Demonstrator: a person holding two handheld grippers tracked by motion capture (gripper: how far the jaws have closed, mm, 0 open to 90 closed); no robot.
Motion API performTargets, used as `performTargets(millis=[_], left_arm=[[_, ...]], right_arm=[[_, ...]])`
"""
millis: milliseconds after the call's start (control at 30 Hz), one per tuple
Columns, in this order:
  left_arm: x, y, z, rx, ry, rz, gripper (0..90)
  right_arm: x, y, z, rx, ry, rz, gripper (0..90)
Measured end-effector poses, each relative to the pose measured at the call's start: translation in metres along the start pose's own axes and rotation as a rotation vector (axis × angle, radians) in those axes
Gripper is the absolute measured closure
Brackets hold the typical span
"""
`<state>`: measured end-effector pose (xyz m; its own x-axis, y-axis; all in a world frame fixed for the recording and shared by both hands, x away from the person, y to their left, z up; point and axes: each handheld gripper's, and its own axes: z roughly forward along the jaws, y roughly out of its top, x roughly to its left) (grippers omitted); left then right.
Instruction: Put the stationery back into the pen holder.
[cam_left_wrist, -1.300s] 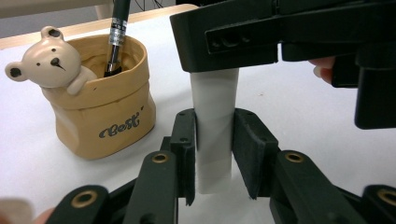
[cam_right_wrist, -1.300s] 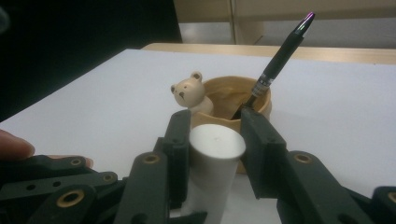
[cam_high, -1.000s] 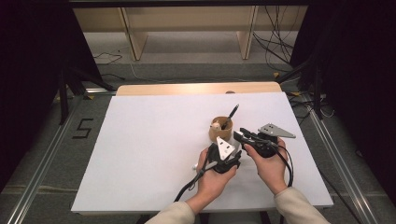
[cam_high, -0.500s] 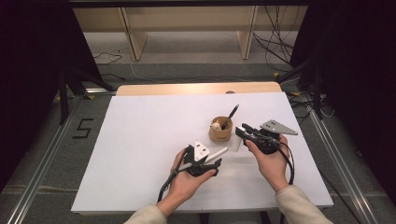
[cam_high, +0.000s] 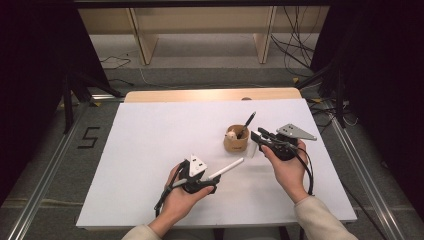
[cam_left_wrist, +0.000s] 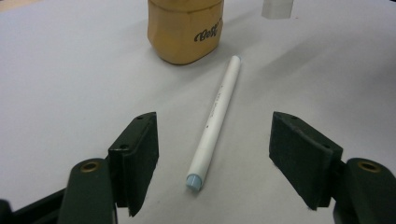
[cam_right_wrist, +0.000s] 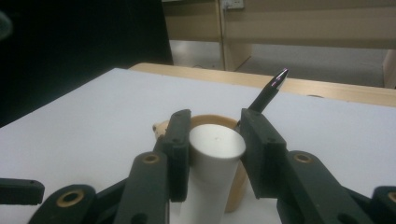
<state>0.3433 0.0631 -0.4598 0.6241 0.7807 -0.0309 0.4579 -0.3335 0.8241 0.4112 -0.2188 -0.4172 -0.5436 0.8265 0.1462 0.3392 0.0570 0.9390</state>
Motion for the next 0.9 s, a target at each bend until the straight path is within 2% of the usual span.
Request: performTargets(millis=[233, 900], left_arm=[[0.005, -0.004, -0.004, 0.007, 0.001, -0.01, 33.2], [0.006, -0.006, -0.002, 0.016, -0.001, -0.014, 33.3]], right_arm=[[-0.001, 0.006, 0.002, -0.013, -0.005, -0.004, 65.1], [-0.001, 0.029, 0.019, -0.069, -0.026, -0.009, 65.1]])
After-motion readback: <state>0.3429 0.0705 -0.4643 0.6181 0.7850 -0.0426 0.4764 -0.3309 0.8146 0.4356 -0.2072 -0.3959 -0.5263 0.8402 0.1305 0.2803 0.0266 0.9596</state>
